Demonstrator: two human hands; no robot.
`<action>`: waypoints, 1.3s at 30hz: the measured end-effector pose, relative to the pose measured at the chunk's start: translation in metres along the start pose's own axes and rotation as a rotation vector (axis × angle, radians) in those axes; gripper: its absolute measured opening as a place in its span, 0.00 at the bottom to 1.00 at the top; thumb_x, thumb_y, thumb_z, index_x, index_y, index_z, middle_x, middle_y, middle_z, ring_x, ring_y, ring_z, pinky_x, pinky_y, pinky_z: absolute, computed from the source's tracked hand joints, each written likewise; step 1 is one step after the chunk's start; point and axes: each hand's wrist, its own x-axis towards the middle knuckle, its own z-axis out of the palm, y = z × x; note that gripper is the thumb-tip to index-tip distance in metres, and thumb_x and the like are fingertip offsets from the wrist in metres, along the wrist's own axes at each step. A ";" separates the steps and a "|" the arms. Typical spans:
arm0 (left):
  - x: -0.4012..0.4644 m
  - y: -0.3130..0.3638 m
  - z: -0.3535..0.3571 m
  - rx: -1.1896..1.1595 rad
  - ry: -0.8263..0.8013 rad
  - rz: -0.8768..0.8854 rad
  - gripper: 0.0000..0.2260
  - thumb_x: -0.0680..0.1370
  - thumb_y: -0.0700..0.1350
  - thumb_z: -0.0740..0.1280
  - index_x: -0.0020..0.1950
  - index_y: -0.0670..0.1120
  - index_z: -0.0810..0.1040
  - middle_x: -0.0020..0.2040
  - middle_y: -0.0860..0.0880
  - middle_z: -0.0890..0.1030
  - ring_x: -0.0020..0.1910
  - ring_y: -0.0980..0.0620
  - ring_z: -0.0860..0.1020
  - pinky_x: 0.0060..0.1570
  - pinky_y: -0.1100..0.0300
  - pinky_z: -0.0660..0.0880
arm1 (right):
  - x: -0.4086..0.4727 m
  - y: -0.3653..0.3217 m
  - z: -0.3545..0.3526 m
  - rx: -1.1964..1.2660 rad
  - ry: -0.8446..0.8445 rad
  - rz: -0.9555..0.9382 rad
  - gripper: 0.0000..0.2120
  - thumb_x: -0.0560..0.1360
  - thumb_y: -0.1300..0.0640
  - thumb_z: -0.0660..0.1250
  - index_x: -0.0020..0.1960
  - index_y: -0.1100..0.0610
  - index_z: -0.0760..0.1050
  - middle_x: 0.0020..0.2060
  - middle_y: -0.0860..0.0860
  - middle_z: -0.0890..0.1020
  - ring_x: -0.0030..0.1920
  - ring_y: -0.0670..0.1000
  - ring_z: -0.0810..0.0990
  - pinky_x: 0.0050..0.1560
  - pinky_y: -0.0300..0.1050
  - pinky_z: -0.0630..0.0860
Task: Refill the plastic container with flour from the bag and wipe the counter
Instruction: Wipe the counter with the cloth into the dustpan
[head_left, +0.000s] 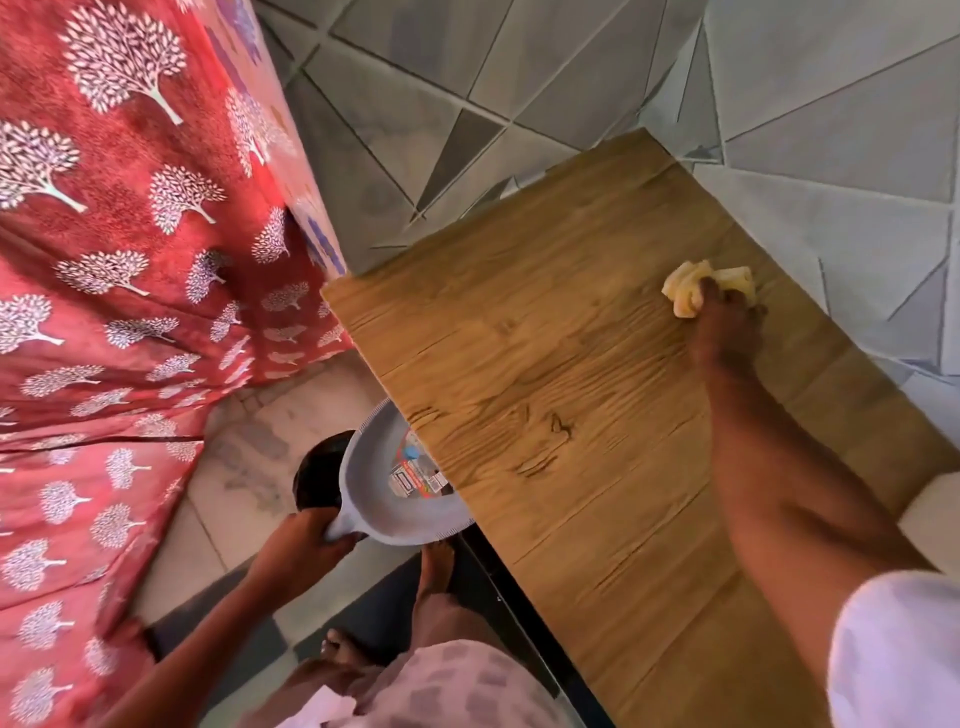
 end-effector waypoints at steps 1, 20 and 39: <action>0.000 0.004 0.002 0.001 0.002 -0.002 0.09 0.74 0.55 0.73 0.43 0.50 0.82 0.37 0.51 0.84 0.37 0.50 0.82 0.36 0.55 0.75 | -0.002 -0.011 0.004 0.017 -0.018 0.010 0.23 0.77 0.60 0.63 0.72 0.54 0.70 0.62 0.67 0.76 0.61 0.71 0.75 0.65 0.67 0.70; -0.029 0.025 -0.013 -0.166 0.040 0.016 0.07 0.75 0.47 0.72 0.41 0.44 0.81 0.33 0.48 0.82 0.34 0.51 0.80 0.34 0.57 0.73 | -0.294 -0.146 -0.085 0.760 -0.084 -0.604 0.26 0.70 0.63 0.58 0.65 0.55 0.80 0.60 0.53 0.83 0.59 0.55 0.78 0.60 0.55 0.75; -0.064 0.068 0.051 -0.106 0.018 0.039 0.11 0.75 0.47 0.73 0.36 0.55 0.75 0.29 0.55 0.78 0.27 0.62 0.74 0.29 0.64 0.68 | -0.319 -0.115 -0.054 0.428 -0.026 -0.661 0.16 0.69 0.56 0.66 0.56 0.54 0.81 0.51 0.55 0.83 0.52 0.57 0.79 0.60 0.51 0.69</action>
